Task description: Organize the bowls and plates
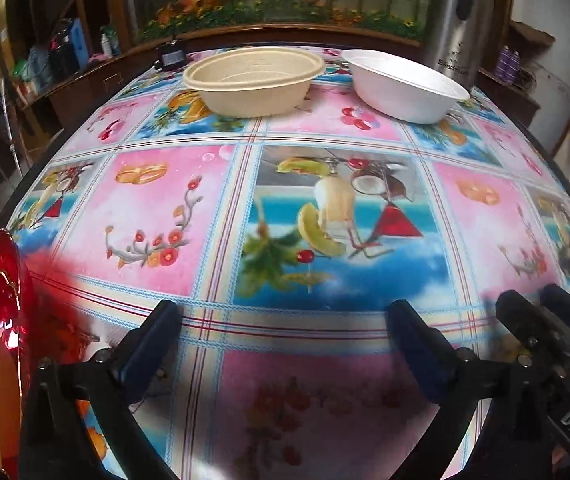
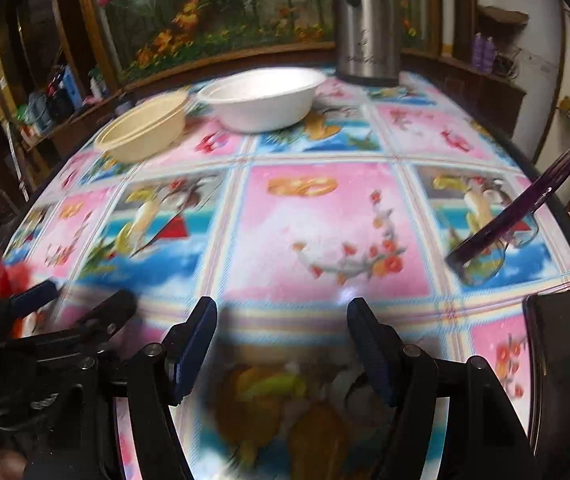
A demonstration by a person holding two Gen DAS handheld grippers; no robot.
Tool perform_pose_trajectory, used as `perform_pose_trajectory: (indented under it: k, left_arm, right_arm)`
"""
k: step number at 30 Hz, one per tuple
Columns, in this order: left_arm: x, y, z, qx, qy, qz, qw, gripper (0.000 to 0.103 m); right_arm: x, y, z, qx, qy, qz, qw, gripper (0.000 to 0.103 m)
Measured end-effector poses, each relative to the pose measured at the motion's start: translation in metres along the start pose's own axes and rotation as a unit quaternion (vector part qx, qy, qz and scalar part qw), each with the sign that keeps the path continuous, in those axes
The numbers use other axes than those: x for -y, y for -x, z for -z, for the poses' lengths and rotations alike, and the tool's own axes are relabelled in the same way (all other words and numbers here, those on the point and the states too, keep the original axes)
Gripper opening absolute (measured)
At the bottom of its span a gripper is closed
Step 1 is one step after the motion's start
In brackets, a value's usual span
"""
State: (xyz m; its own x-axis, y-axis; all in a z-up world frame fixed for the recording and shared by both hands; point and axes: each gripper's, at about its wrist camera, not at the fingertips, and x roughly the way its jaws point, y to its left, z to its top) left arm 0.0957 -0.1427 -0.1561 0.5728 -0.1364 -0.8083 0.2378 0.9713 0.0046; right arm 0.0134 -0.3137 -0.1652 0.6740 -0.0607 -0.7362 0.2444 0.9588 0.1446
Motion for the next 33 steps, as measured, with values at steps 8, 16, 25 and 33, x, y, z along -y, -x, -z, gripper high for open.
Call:
perform_pose_trajectory:
  k: [8, 16, 25, 33]
  left_arm:
    - [0.0005, 0.0007, 0.0005, 0.0, 0.0, 0.0, 1.0, 0.103]
    - [-0.001, 0.0005, 0.0007, 0.0, 0.0, 0.0, 1.0, 0.103]
    - [-0.0009, 0.0004, 0.0005, 0.0, 0.0, 0.0, 1.0, 0.103]
    - [-0.0014, 0.0002, 0.0005, 0.0, 0.0, 0.0, 1.0, 0.103]
  right_arm:
    - [-0.0013, -0.0045, -0.003, -0.004, 0.007, -0.027, 1.0, 0.092]
    - [-0.001, -0.0023, -0.0045, -0.005, 0.007, -0.031, 0.999, 0.094]
    - [0.0045, 0.0, -0.0028, -0.002, -0.001, -0.054, 0.999, 0.095]
    - [-0.003, 0.0001, 0.001, -0.006, 0.013, -0.036, 0.999, 0.096]
